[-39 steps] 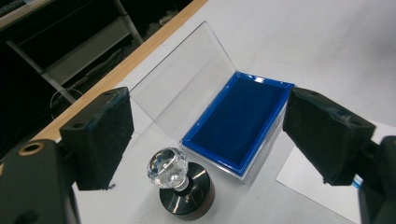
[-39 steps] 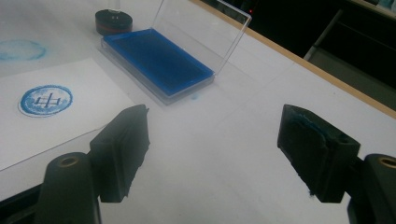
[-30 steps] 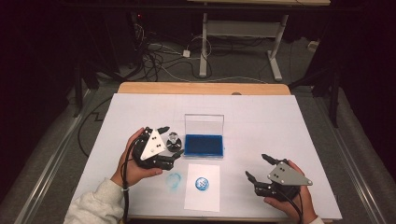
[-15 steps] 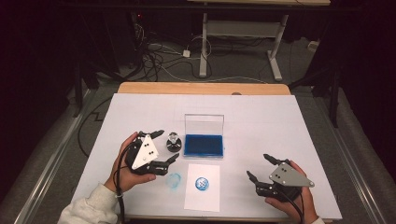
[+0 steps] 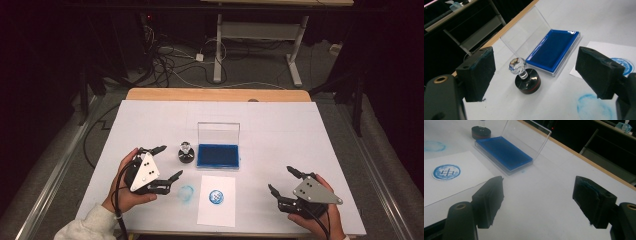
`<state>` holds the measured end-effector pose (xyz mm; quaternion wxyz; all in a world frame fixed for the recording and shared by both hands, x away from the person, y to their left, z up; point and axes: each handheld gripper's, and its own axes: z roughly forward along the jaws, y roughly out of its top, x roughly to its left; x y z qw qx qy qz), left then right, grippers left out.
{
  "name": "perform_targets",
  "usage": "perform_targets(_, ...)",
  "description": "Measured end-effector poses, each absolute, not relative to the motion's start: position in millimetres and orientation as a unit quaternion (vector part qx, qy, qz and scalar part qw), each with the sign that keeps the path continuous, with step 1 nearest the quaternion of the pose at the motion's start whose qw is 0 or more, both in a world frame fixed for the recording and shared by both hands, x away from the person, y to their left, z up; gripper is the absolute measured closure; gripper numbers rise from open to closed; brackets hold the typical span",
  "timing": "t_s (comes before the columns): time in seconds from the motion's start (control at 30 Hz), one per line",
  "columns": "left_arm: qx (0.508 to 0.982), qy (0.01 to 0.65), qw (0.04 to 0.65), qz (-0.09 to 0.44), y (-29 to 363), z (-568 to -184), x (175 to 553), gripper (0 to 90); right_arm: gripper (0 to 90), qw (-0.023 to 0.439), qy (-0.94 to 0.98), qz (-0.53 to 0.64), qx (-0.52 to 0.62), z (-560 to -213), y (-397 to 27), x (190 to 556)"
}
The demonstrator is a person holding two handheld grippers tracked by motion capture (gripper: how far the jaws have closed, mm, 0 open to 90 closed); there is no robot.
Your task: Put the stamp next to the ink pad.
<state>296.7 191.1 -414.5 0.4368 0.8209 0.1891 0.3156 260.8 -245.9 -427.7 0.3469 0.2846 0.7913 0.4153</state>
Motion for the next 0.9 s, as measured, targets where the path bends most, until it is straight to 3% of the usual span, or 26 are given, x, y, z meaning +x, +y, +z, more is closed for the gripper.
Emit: perform_targets(0.9,0.836,0.235,0.394,0.299,229,-456,277,16.1,24.3,0.362,0.786,0.401,0.3,-435,-261,253)
